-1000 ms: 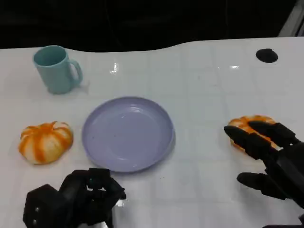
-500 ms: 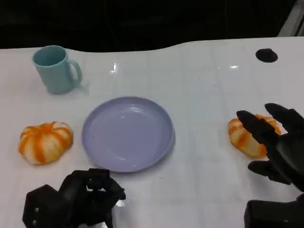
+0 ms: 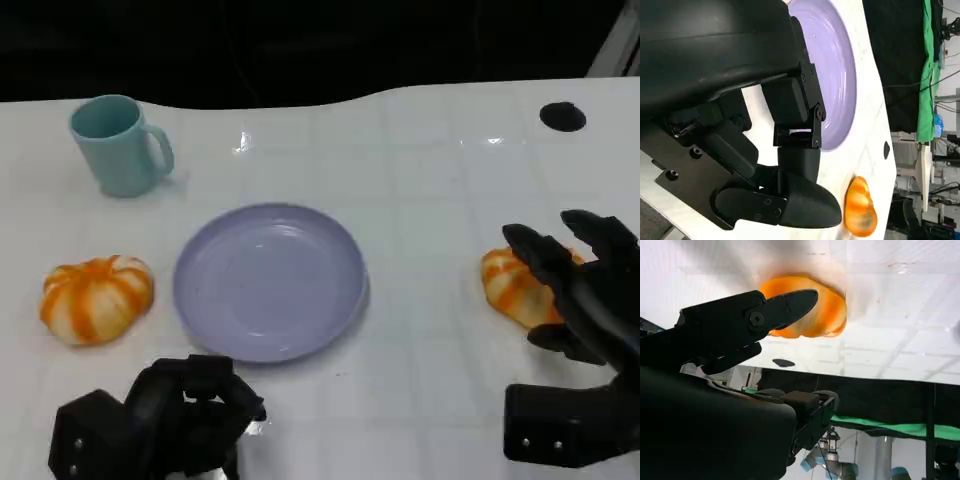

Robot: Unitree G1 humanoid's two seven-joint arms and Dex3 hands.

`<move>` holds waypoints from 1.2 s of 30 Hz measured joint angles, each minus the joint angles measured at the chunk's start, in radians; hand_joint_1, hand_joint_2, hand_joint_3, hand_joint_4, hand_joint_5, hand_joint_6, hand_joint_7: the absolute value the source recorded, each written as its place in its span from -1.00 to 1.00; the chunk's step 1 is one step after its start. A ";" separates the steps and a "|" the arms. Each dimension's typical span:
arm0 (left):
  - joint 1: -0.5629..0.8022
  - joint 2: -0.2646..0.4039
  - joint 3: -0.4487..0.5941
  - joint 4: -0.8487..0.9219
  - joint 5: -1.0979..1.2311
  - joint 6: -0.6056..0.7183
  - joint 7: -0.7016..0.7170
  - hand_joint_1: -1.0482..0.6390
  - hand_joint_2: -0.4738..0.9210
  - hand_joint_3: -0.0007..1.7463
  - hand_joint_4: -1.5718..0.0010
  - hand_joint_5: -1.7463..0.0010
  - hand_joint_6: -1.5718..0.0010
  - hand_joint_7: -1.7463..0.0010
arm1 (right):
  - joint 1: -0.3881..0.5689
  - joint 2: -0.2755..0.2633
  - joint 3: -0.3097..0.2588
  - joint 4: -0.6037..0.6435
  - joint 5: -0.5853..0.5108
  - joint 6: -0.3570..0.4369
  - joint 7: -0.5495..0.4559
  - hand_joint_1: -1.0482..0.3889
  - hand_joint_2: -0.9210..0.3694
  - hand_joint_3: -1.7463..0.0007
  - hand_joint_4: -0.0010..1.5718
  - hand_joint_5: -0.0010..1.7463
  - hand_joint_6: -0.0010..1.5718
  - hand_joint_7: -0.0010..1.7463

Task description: Grasp the bread from the table and place it into the plate.

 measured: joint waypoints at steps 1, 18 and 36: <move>0.000 -0.001 0.000 -0.001 0.000 0.000 0.000 -1.00 0.54 -0.35 -1.00 -0.39 -0.80 0.09 | -0.009 0.000 0.008 0.016 0.000 0.003 -0.002 -0.28 -0.87 1.00 -1.00 -0.62 -0.68 -0.98; 0.020 -0.002 0.000 -0.023 0.001 0.000 0.000 -1.00 0.57 -0.37 -1.00 -0.39 -0.81 0.09 | -0.177 0.042 0.128 0.337 0.025 0.052 -0.051 -0.24 -0.86 1.00 -0.96 -0.57 -0.65 -0.99; 0.034 -0.003 -0.002 -0.047 0.010 0.000 0.003 -1.00 0.58 -0.39 -1.00 -0.40 -0.80 0.09 | -0.380 0.089 0.207 0.798 0.114 -0.164 -0.412 0.17 -0.63 0.19 0.13 1.00 -0.18 0.98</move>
